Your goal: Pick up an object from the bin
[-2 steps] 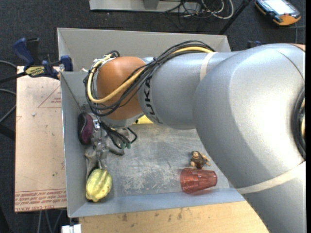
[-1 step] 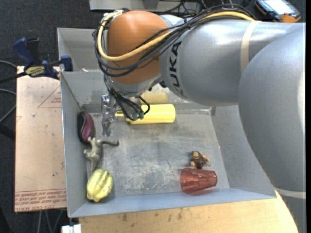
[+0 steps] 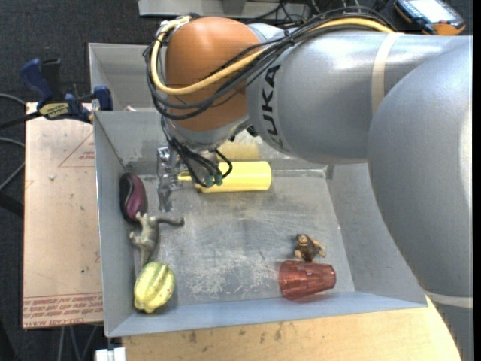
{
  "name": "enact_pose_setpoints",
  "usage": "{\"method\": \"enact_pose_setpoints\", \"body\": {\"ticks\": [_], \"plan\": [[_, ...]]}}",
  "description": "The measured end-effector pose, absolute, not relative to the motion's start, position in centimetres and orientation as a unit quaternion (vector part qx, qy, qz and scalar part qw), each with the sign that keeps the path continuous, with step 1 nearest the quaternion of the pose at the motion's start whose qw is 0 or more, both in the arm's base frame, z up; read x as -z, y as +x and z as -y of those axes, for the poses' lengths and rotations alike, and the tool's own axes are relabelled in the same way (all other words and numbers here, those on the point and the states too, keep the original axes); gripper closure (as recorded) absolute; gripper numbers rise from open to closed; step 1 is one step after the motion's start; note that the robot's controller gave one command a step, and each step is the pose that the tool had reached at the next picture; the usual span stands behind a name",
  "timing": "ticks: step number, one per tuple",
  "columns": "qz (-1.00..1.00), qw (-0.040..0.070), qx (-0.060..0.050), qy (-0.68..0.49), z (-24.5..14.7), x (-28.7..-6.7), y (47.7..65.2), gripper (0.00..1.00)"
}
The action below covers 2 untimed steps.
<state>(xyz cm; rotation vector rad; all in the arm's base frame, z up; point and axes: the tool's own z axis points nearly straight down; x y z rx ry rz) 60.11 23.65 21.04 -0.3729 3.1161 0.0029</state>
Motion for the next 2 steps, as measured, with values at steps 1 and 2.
{"method": "enact_pose_setpoints", "body": {"ticks": [1, 2], "plan": [[-0.995, 0.000, -0.001, -0.098, -23.54, -13.96, 54.14, 0.00], [-0.995, 0.000, -0.001, -0.098, -23.51, -13.97, 54.16, 0.00]]}}
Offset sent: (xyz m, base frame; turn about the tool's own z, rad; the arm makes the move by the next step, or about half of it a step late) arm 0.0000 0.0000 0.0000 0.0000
